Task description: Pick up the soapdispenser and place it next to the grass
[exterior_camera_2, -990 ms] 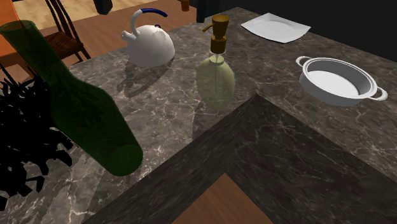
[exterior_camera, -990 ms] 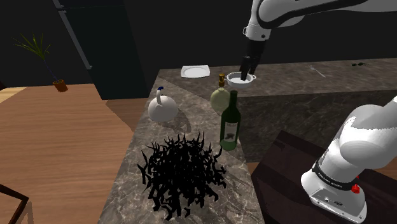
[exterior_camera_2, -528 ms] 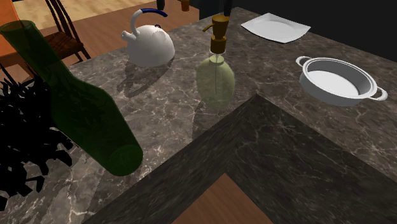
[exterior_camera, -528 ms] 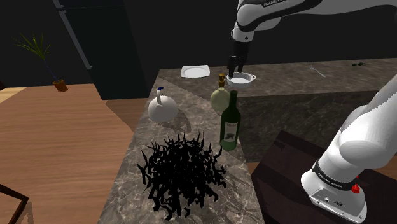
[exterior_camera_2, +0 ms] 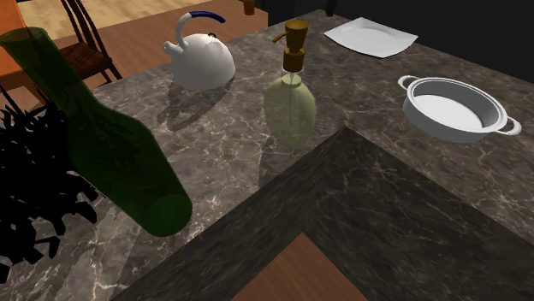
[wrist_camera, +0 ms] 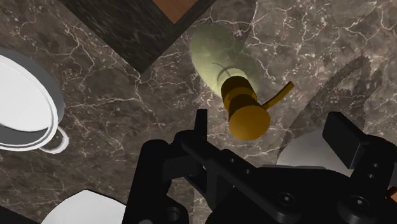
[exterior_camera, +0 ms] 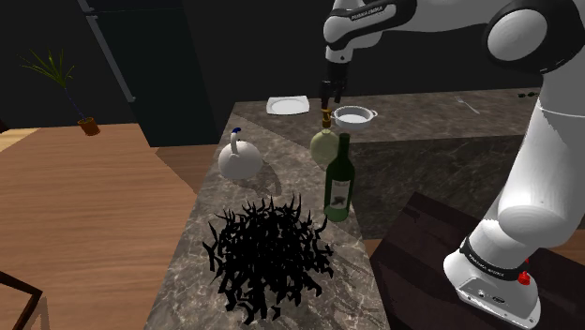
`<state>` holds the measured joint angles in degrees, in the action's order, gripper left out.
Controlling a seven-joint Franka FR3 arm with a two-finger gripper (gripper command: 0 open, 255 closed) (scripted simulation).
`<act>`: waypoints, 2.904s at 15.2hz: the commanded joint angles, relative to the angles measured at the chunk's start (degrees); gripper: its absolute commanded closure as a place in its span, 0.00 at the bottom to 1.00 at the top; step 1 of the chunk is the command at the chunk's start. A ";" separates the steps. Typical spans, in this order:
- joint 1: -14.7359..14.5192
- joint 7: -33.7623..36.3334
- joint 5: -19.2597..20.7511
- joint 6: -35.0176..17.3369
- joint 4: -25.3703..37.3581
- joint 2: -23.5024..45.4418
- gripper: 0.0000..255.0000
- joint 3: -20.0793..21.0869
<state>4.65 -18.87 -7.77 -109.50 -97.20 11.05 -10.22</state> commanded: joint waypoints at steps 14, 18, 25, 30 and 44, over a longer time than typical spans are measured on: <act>0.17 -0.68 -1.05 -4.87 -0.43 4.48 0.00 0.22; 0.17 -0.68 -1.05 -4.87 -0.43 4.47 1.00 0.22; 0.17 -0.68 -1.05 -4.86 -0.41 4.48 1.00 0.22; 0.18 -0.31 -0.78 -2.05 1.76 3.82 1.00 0.14; 0.44 0.81 -0.27 8.39 11.56 3.11 1.00 -0.06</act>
<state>5.12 -18.22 -8.06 -101.87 -86.45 14.14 -10.29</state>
